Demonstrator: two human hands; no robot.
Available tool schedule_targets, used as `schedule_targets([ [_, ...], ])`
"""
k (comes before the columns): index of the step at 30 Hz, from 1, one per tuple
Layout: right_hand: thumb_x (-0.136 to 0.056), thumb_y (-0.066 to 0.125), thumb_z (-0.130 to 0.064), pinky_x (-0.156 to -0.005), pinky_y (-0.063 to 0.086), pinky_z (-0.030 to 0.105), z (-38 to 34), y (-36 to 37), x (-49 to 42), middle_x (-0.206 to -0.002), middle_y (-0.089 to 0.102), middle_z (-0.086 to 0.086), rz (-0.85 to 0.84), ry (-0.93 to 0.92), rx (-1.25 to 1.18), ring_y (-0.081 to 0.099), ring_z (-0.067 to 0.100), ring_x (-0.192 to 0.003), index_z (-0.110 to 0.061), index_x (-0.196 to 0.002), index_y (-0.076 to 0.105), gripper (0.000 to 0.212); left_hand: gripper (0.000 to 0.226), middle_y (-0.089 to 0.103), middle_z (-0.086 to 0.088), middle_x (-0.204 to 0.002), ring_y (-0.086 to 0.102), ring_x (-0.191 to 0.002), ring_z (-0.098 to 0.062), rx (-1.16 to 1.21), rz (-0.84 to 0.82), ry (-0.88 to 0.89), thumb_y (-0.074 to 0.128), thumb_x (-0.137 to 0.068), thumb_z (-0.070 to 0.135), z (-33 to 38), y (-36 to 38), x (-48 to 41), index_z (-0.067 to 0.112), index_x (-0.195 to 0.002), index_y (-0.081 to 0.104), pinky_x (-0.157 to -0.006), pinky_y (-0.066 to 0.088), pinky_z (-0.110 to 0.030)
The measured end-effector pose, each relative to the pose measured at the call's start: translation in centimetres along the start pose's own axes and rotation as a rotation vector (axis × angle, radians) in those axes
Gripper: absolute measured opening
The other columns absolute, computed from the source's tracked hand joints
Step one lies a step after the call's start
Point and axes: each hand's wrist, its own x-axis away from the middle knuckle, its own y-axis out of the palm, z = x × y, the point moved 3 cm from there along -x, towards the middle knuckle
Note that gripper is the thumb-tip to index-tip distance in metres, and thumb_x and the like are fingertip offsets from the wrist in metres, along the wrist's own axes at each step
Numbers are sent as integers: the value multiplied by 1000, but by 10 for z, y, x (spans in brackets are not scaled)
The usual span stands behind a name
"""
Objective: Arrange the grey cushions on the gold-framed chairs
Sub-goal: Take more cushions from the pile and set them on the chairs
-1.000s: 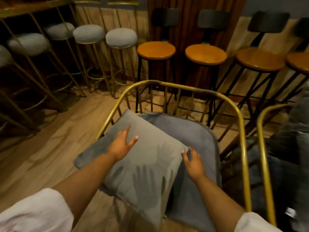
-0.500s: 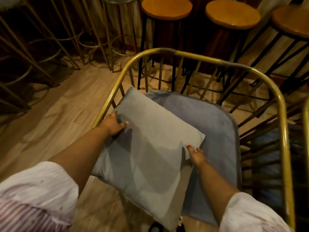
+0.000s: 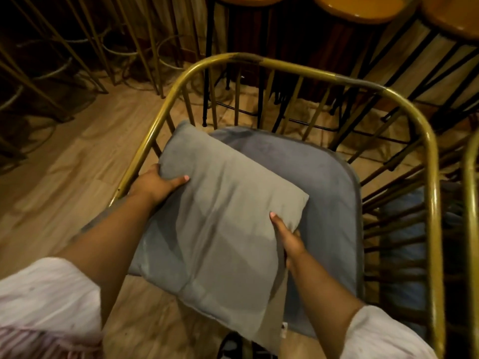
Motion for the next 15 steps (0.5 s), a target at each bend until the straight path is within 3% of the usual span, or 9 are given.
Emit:
schedule_targets([
  [3,-73,79,-33,-107,42,47,-35,-18,10,-144,47,7,37,-119,24,50,31,-127,-16,-147,27,92,84,51,-12,-144,50,-127,-38,72,-21,36,64,-75,62,11,6,16,23,-144,38,-101,43,-45],
  [8,-71,81,-34,-105,42,44,-75,-64,10,-145,47,5,89,-241,92,49,31,-127,-19,-147,29,93,73,52,-11,-143,50,-127,-36,238,-36,109,63,-82,52,31,41,38,23,-145,39,-102,42,-42],
  [12,-62,84,-43,-107,41,49,-71,-97,10,-148,44,5,153,-246,102,48,32,-129,-23,-148,27,105,71,50,-12,-144,49,-128,-37,265,-89,118,62,-84,48,45,70,46,22,-146,37,-105,42,-44],
  [15,-66,82,-41,-108,39,50,-59,-113,8,-149,42,5,180,-233,106,45,33,-131,-25,-148,25,101,77,54,-10,-141,52,-125,-36,263,-124,106,65,-77,56,43,84,50,20,-141,45,-105,44,-47],
])
